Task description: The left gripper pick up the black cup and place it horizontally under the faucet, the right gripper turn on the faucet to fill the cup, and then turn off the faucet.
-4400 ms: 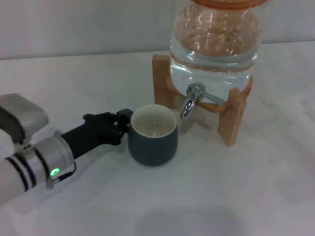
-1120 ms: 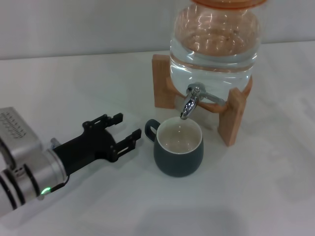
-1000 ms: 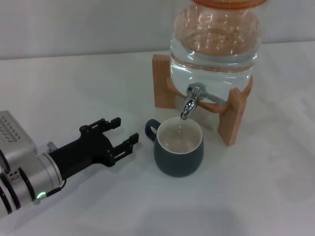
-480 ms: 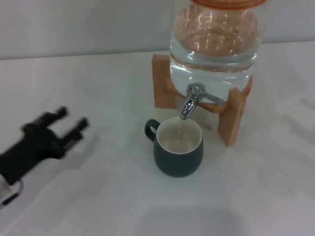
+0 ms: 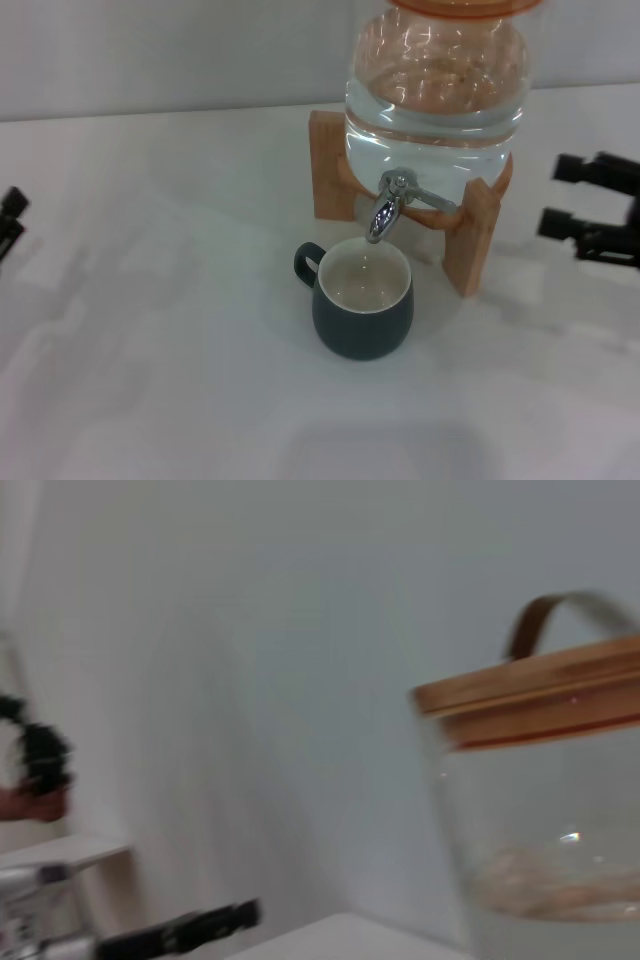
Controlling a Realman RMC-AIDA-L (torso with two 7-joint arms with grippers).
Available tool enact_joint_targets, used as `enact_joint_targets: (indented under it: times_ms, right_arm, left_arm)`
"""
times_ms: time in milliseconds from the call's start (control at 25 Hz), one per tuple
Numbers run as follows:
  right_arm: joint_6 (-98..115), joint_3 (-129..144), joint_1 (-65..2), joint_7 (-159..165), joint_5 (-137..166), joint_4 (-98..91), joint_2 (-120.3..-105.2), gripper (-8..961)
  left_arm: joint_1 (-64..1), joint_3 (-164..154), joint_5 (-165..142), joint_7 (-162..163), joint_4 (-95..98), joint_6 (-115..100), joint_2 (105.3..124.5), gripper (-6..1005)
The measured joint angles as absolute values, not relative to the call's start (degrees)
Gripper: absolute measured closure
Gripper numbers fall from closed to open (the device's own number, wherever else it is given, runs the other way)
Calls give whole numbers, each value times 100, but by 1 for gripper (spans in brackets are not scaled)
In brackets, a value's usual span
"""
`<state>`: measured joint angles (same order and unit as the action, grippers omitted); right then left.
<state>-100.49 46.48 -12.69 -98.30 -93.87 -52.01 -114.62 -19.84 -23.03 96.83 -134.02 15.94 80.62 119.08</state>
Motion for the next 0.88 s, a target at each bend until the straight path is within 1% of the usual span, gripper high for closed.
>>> enact_joint_targets:
  times_ms: [240,880]
  right_arm:
    - [-9896,5192,-1442,-9599,-9330,-5297,-11470,155]
    - [-9048,6080,-1568,-9127,-9119,-5551,-11469,168]
  left_arm:
    - [-1894,-2303,10093,-13327,1615,7995,11908,353]
    - [-1810,-2316,10287,-13183,1564,7985,11909,353]
